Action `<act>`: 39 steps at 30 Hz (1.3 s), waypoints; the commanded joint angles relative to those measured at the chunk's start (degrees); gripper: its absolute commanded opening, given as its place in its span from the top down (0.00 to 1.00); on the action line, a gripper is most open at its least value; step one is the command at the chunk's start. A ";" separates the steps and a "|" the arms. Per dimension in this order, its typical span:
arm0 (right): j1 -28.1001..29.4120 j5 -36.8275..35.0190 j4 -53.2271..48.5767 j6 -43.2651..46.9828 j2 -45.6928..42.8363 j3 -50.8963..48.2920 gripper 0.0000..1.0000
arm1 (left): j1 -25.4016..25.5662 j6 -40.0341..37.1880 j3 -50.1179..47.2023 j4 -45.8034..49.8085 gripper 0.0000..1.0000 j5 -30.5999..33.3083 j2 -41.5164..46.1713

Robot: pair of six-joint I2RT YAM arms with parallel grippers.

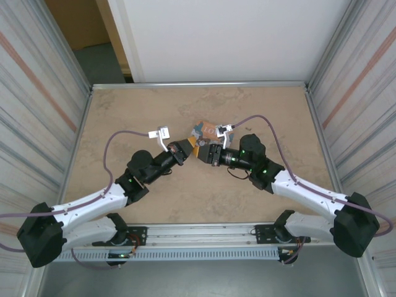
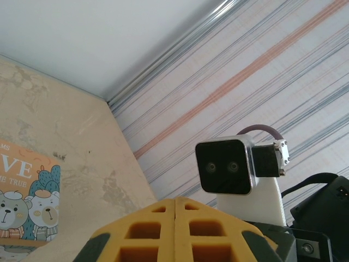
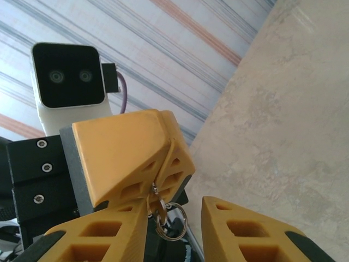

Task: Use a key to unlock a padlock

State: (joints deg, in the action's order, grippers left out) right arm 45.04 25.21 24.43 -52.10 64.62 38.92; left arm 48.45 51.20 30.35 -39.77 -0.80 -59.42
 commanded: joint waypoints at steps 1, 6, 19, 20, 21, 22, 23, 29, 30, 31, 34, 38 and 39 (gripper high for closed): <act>0.49 0.87 1.94 -0.37 0.50 2.28 0.72 | -0.11 0.43 -0.20 -2.57 1.00 0.51 0.11; 0.76 0.98 3.03 -1.07 1.08 2.07 0.75 | -0.11 0.66 -0.16 -2.86 1.00 0.46 -0.17; 0.84 -0.33 1.62 -0.64 0.21 1.56 0.91 | -0.11 1.60 -1.17 -4.09 1.00 1.04 -0.01; 0.84 -0.50 1.43 -0.64 0.00 1.38 0.92 | -0.11 1.70 -1.25 -4.09 1.00 1.19 0.00; 0.84 -0.65 1.27 -0.64 -0.19 1.25 0.94 | -0.11 1.80 -1.32 -4.17 1.00 1.37 0.09; 0.85 -0.82 0.96 -0.57 -0.39 1.16 0.95 | -0.11 1.88 -1.41 -4.25 1.00 1.49 0.13; 0.84 -1.09 0.57 -0.51 -0.66 1.08 0.96 | -0.11 2.04 -1.52 -4.35 1.00 1.71 0.24; 0.34 -2.12 -1.76 0.20 -2.38 0.33 1.00 | -0.11 2.59 -2.38 -4.18 1.00 2.94 1.18; 0.19 -2.26 -2.01 0.24 -2.65 0.22 1.00 | -0.11 2.68 -2.45 -4.09 1.00 3.05 1.38; 0.01 -2.27 -2.48 0.45 -2.90 0.18 1.00 | -0.11 2.68 -2.57 -4.00 1.00 3.14 1.57; -0.70 -2.40 -4.80 1.54 -3.86 0.37 1.00 | -0.11 2.50 -2.83 -3.70 0.94 3.39 2.28; -1.67 -2.10 -11.28 5.90 -5.55 1.63 1.00 | -0.11 1.57 -3.18 -1.16 0.74 4.21 4.45; -1.86 -2.25 -13.76 7.70 -5.93 2.10 1.00 | -0.21 1.17 -3.27 -0.23 0.71 4.45 5.24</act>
State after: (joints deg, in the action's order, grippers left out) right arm 43.97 24.23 17.41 -49.65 60.99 39.55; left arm 48.45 53.87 27.62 -41.08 1.39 -57.12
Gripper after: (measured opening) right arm 0.043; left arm 0.273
